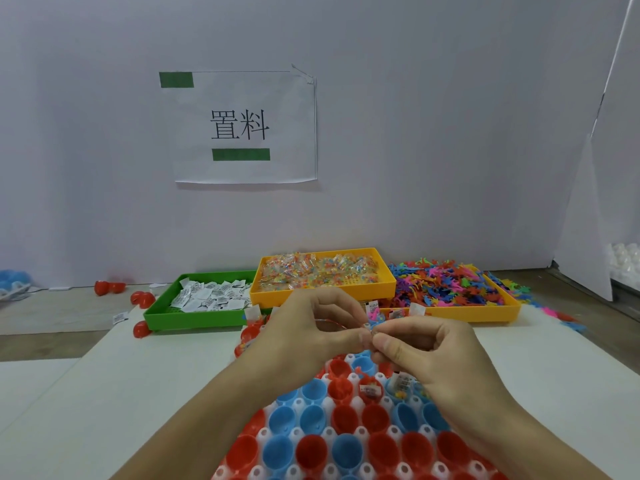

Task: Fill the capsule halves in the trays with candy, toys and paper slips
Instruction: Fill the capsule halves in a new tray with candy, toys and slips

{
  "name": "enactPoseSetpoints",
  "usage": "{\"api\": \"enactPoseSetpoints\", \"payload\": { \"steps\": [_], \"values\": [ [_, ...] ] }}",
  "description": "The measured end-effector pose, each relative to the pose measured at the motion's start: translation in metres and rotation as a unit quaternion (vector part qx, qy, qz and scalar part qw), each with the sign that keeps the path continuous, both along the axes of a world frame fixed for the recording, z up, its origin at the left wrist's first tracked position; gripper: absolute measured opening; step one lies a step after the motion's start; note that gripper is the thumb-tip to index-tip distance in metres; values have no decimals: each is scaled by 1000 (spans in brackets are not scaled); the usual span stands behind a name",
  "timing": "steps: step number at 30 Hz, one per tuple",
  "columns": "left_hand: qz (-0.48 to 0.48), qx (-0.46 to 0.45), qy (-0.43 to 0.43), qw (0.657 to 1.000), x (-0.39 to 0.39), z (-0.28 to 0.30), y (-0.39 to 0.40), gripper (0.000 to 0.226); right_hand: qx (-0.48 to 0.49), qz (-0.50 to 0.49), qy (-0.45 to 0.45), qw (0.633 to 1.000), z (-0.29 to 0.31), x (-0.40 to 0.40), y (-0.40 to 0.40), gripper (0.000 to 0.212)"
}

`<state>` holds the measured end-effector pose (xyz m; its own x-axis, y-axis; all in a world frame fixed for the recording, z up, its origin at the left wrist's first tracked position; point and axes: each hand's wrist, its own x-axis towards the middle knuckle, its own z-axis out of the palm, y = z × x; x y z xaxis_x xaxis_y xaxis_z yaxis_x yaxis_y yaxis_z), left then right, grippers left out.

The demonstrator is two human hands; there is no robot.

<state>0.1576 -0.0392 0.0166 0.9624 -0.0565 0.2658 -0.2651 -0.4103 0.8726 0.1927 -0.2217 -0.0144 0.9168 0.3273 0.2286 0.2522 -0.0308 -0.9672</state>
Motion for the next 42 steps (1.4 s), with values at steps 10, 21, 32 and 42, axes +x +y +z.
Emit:
{"api": "enactPoseSetpoints", "payload": {
  "steps": [10, 21, 32, 42],
  "values": [
    [5, 128, -4, 992, -1, 14, 17, 10, 3, -40, -86, 996, -2, 0, 1, 12],
    [15, 294, 74, 953, 7, -14, 9, 14, -49, -68, -139, 987, -5, 2, 0, 21],
    [24, 311, 49, 949, 10, -24, 7, 15, -63, -69, -165, 982, -5, 2, -1, 21],
    [25, 309, 11, 951, 10, -20, 10, 8, -59, -70, -179, 980, -4, 4, -2, 21]
  ]
}}
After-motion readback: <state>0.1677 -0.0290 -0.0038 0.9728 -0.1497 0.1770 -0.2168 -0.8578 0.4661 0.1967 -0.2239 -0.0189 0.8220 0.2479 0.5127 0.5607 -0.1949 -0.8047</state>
